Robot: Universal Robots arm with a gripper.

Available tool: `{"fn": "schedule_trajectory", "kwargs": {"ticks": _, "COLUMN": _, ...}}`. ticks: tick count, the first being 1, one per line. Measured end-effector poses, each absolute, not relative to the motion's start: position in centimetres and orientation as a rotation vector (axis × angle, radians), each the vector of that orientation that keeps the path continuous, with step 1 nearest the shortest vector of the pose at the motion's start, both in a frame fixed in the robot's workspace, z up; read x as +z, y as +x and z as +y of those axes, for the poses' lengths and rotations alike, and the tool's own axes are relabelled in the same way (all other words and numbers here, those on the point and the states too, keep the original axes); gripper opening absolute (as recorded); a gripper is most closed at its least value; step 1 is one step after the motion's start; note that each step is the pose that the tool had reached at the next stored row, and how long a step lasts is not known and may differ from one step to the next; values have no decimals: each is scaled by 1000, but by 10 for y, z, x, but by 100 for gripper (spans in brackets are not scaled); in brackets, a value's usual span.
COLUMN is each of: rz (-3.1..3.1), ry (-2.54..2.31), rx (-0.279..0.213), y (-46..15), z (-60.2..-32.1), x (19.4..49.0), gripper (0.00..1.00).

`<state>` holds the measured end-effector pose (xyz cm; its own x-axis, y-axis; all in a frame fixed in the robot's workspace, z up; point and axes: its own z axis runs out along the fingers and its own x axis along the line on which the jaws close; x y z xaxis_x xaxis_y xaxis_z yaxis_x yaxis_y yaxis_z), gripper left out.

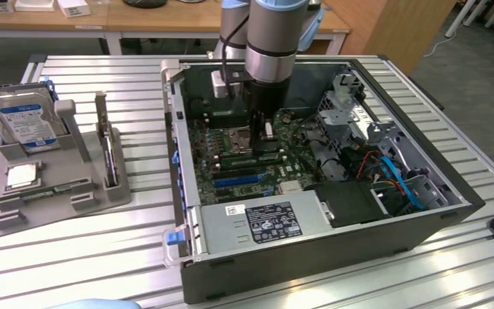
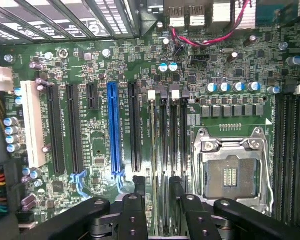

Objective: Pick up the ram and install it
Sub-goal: 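Insert the ram into the slot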

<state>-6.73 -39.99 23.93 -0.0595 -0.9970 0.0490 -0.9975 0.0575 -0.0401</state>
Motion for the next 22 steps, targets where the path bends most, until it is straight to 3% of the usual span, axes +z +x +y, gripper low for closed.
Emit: {"fn": "schedule_trajectory", "kwargs": {"ticks": 22, "rz": -2268, "ry": 2140, "rx": 77, "y": -63, "z": -400, "x": 299, "gripper": 33}}
